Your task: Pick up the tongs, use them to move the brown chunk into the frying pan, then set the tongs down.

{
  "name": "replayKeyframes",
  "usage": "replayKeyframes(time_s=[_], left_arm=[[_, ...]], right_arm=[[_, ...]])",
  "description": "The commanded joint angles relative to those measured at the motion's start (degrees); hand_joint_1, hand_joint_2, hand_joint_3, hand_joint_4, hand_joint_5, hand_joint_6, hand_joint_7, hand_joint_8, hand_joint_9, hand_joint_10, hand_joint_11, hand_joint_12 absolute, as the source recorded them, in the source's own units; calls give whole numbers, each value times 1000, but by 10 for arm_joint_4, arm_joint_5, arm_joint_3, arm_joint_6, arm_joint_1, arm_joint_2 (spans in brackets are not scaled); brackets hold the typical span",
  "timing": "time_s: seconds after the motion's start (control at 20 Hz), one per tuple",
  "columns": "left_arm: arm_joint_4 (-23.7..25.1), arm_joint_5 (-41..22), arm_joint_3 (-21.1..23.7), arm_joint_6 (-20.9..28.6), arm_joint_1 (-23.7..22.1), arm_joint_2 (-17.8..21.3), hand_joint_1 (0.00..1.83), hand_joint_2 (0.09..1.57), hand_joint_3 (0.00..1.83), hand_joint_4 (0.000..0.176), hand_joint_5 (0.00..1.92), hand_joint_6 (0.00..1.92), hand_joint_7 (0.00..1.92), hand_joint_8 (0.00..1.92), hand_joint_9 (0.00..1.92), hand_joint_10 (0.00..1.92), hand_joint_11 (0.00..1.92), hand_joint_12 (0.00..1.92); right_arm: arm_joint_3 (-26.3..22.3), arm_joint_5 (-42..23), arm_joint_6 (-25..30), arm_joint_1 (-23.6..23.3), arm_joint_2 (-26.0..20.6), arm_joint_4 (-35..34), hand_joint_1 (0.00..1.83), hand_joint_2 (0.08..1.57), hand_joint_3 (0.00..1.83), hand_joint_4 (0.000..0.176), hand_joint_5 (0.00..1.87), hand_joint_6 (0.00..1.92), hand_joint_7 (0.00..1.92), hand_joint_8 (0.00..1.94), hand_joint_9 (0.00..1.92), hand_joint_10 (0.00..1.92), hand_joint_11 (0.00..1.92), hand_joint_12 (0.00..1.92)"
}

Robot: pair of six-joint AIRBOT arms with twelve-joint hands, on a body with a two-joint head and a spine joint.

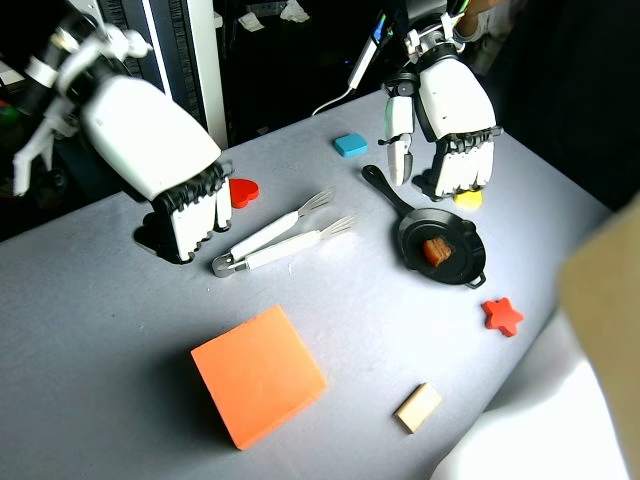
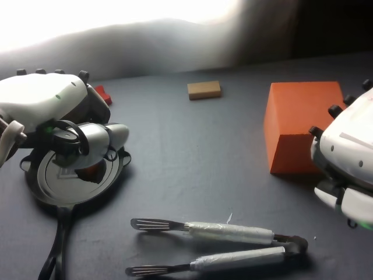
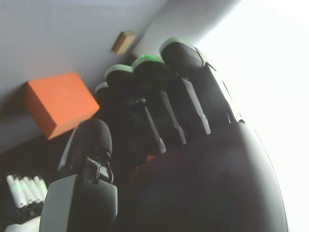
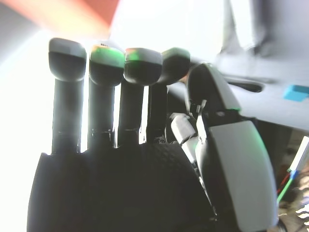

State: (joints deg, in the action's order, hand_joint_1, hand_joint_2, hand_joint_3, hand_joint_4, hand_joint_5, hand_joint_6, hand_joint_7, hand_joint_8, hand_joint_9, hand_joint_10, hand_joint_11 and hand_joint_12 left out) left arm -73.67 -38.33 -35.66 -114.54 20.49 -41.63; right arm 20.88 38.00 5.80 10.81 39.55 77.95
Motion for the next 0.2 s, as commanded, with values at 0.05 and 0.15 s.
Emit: replayKeyframes(time_s=[0.05,0.15], left_arm=[[31,-18,-7,-10,-11,2,492,1454,0,0,974,1917,1085,1910,1132,1921,1083,1921],[31,-10,-10,-15,-11,2,584,1450,0,0,992,1921,1090,1921,1132,1921,1074,1921]], right_arm=[[7,-11,-3,-6,-4,25,673,1439,20,0,1095,1919,1237,1940,1265,1921,1225,1921],[18,-14,10,-1,-4,25,805,1419,6,0,1162,1921,1290,1941,1314,1921,1274,1921]])
